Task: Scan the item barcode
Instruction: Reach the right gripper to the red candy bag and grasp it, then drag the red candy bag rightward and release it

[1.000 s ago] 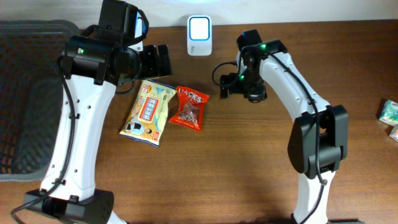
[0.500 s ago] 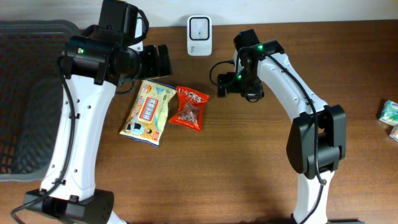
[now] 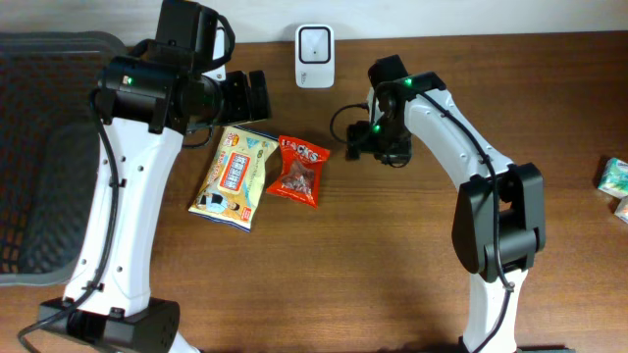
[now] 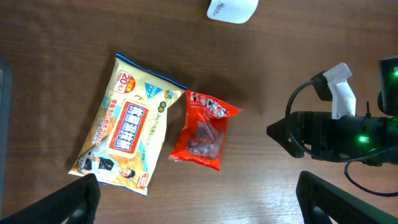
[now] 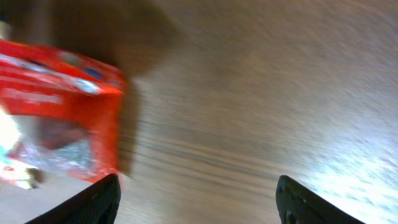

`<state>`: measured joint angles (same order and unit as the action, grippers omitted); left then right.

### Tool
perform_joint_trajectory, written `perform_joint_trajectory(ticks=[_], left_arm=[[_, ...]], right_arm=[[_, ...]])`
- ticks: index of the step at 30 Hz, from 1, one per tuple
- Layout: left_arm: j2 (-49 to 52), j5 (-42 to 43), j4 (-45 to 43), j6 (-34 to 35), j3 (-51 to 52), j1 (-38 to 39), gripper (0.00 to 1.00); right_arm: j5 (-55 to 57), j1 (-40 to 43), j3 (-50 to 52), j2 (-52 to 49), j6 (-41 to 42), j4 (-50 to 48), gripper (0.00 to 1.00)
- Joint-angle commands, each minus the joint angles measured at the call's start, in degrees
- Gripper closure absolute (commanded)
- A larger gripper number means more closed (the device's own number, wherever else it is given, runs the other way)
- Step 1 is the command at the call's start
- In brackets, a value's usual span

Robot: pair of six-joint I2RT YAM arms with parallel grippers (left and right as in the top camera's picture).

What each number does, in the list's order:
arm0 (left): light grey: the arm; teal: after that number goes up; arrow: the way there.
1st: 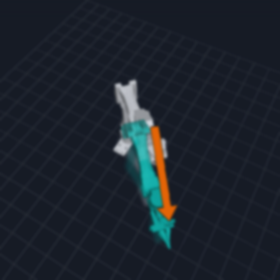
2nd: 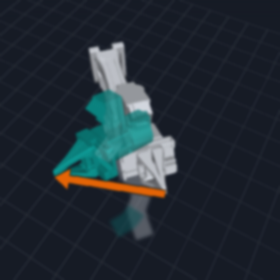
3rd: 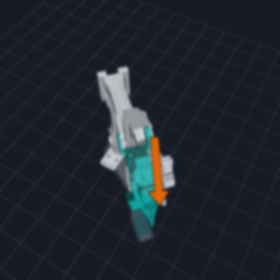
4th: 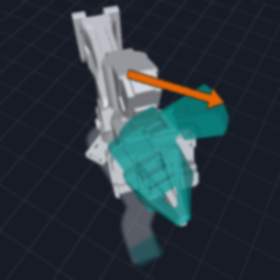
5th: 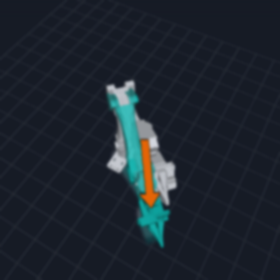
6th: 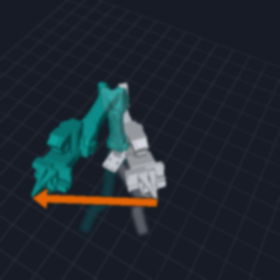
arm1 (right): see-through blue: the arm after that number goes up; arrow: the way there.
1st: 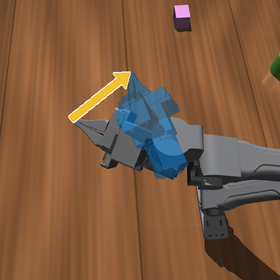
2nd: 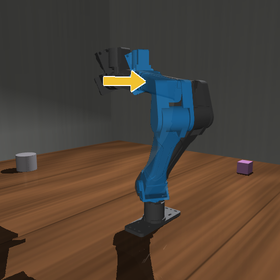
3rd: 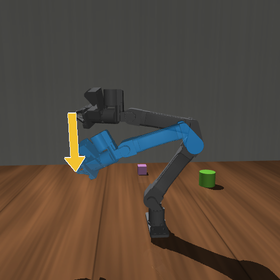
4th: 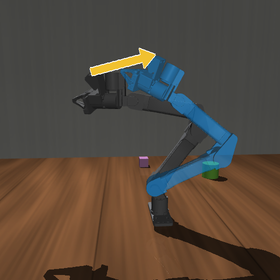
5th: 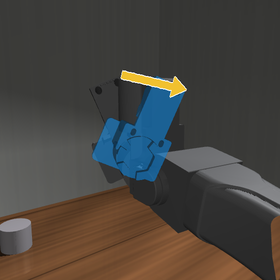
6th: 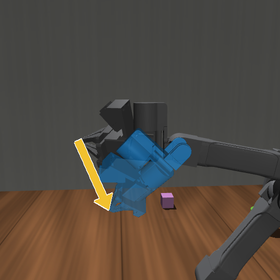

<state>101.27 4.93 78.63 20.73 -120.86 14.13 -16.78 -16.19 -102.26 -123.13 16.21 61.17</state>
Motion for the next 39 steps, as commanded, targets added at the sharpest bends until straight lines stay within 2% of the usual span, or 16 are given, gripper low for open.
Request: perform_joint_trajectory(ticks=[1,9,12,13,14,15,17,19,22,27,31,34,37,38,39], left_arm=[[0.0,-0.2,-0.1,-0.7,-0.1,0.0,0.01],[0.0,-0.2,-0.1,-0.7,-0.1,0.0,0.01],[0.0,-0.2,-0.1,-0.7,-0.1,0.0,0.01],[0.0,-0.2,-0.1,-0.7,-0.1,0.0,0.01],[0.0,-0.2,-0.1,-0.7,-0.1,0.0,0.01],[0.0,-0.2,-0.1,-0.7,-0.1,0.0,0.01],[0.0,-0.2,-0.1,-0.7,-0.1,0.0,0.01],[0.0,-0.2,-0.1,-0.7,-0.1,0.0,0.01],[0.0,-0.2,-0.1,-0.7,-0.1,0.0,0.01],[0.0,-0.2,-0.1,-0.7,-0.1,0.0,0.01],[0.0,-0.2,-0.1,-0.7,-0.1,0.0,0.01],[0.0,-0.2,-0.1,-0.7,-0.1,0.0,0.01],[0.0,-0.2,-0.1,-0.7,-0.1,0.0,0.01],[0.0,-0.2,-0.1,-0.7,-0.1,0.0,0.01],[0.0,-0.2,-0.1,-0.7,-0.1,0.0,0.01]], right_arm=[[-9.7,-0.9,0.4,-0.3,-0.2,-4.0,0.21],[-9.0,-8.6,0.8,-1.0,5.3,-14.8,0.22],[-5.3,-11.5,0.8,-3.0,12.8,-16.5,0.53],[-5.3,-12.1,0.8,-3.8,14.4,-16.8,0.70],[-5.3,-12.8,0.8,-4.4,14.8,-16.7,0.77],[-5.3,-13.3,0.8,-4.8,14.8,-16.7,0.84],[-5.2,-14.2,0.8,-6.3,14.8,-16.5,0.87],[-3.5,-14.6,0.8,-7.5,14.8,-16.2,0.95],[3.4,-13.1,0.8,-7.4,14.8,-13.2,0.95],[5.5,-8.9,0.8,-7.5,14.3,-9.5,0.96],[19.7,-7.6,0.8,-7.5,16.8,-4.8,0.96],[18.7,-5.2,-0.5,-6.0,16.2,-0.7,0.96],[12.2,-4.0,-5.4,-1.9,9.6,6.1,0.95],[11.4,-4.0,-5.8,-1.0,9.6,6.8,0.82],[11.4,-4.0,-5.8,-0.9,9.6,7.1,0.81]])
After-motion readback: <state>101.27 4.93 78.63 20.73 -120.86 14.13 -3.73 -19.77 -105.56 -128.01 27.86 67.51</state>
